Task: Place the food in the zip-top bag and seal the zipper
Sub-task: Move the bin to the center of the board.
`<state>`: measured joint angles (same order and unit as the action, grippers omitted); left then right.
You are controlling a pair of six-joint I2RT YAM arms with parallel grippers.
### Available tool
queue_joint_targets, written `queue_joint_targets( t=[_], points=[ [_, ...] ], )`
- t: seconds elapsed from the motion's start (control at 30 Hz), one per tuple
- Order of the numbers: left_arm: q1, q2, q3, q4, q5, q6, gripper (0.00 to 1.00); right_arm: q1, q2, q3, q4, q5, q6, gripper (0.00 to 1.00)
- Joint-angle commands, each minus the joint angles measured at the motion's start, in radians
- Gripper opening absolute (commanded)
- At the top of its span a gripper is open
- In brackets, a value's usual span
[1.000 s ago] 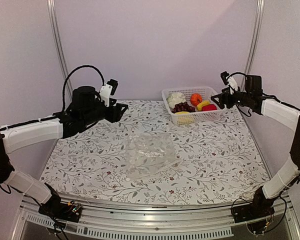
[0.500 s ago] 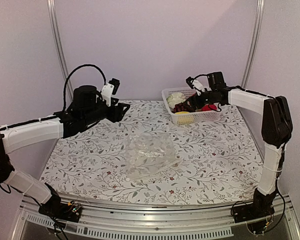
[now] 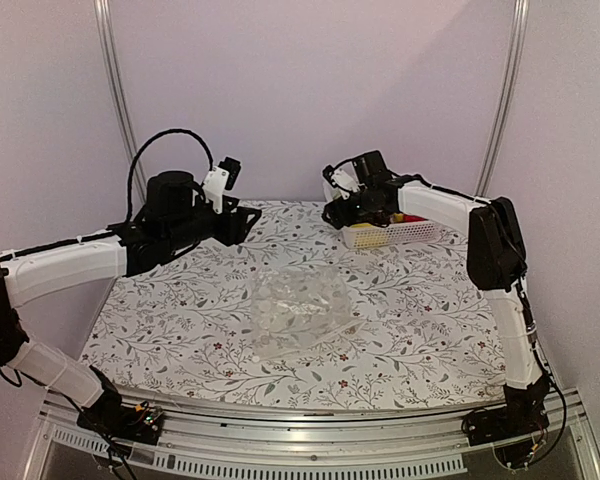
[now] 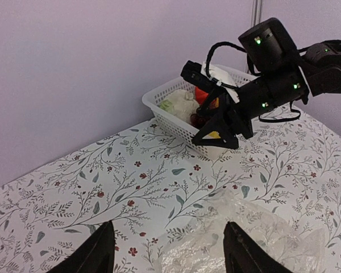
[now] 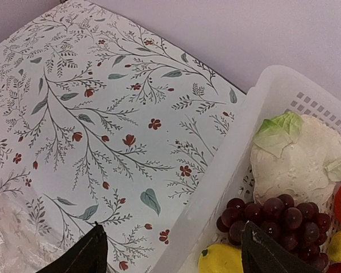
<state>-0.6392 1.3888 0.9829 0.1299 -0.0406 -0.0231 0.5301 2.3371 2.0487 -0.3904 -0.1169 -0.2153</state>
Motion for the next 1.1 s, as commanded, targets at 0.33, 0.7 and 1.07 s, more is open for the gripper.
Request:
queue_joint_targets(
  t=[0.33, 0.7, 1.07],
  points=[
    [-0.013, -0.023, 0.019, -0.019, 0.017, -0.002, 0.64, 0.014, 0.099, 0.082, -0.145, -0.026, -0.013, 0.55],
    [-0.013, -0.025, 0.020, -0.019, 0.019, -0.002, 0.64, 0.031, -0.011, -0.038, -0.346, -0.086, -0.104, 0.36],
    [-0.015, -0.027, 0.021, -0.019, 0.033, -0.014, 0.64, 0.028, -0.386, -0.623, -0.387, -0.047, -0.224, 0.47]
  ],
)
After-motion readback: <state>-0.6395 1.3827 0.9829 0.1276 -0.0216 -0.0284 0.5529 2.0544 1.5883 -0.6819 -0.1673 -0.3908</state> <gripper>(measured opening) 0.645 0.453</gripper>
